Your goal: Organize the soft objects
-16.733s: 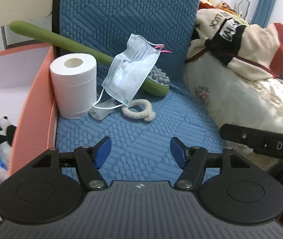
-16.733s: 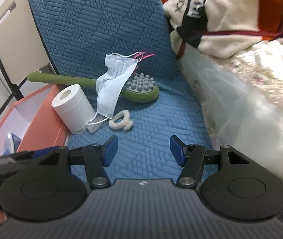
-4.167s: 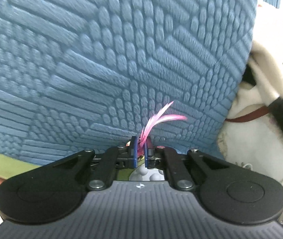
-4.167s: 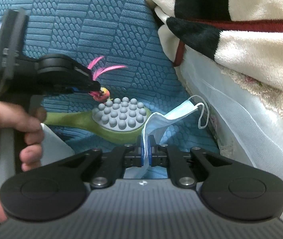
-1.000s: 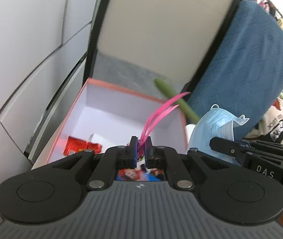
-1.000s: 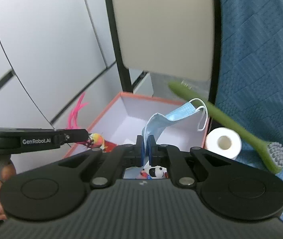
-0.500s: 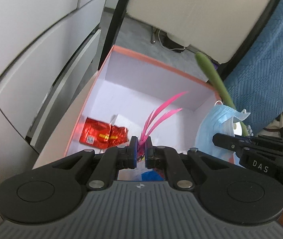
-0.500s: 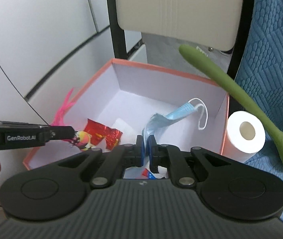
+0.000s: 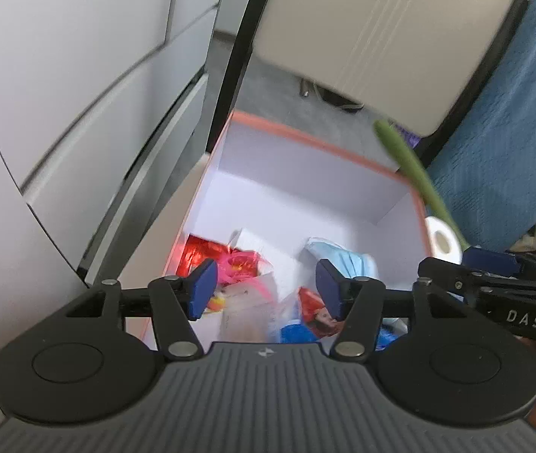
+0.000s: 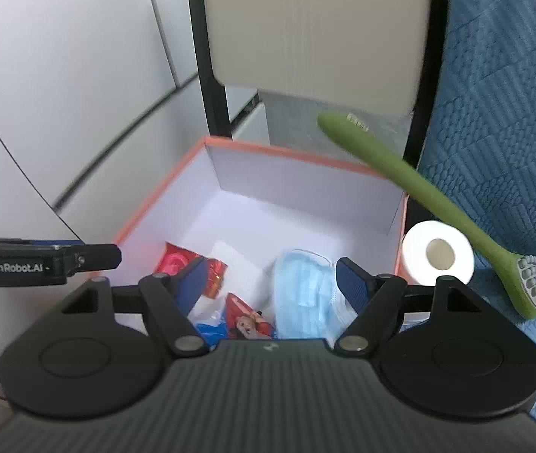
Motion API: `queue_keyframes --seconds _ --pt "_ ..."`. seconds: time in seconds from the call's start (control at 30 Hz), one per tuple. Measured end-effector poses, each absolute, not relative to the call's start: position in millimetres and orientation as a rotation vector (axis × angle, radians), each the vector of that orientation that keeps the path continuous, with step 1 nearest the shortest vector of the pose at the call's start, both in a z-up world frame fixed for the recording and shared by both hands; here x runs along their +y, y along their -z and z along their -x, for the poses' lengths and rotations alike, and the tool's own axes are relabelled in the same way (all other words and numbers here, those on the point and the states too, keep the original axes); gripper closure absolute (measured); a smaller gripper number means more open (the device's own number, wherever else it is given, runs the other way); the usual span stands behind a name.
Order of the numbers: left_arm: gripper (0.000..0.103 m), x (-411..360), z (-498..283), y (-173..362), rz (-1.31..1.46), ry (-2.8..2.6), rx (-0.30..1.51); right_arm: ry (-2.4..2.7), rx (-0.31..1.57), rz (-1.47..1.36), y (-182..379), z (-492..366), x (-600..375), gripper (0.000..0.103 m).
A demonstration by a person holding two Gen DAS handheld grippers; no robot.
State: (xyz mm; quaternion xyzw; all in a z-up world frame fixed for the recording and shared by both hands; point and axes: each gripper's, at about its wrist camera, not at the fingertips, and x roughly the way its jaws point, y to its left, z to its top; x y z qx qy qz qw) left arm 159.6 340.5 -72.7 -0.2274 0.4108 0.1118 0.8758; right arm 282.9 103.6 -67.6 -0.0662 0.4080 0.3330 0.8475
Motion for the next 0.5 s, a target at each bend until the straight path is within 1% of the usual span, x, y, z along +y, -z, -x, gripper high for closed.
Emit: queue_keyframes --seconds 0.27,0.5 --pt "0.035 309.5 -125.2 16.3 0.460 -0.279 0.759 -0.741 0.759 0.102 14.1 -251.1 59.8 0.027" --pt "0.035 270.5 -89.7 -16.4 0.418 -0.273 0.712 -0.779 0.712 0.073 -12.7 -226.7 24.2 0.027"
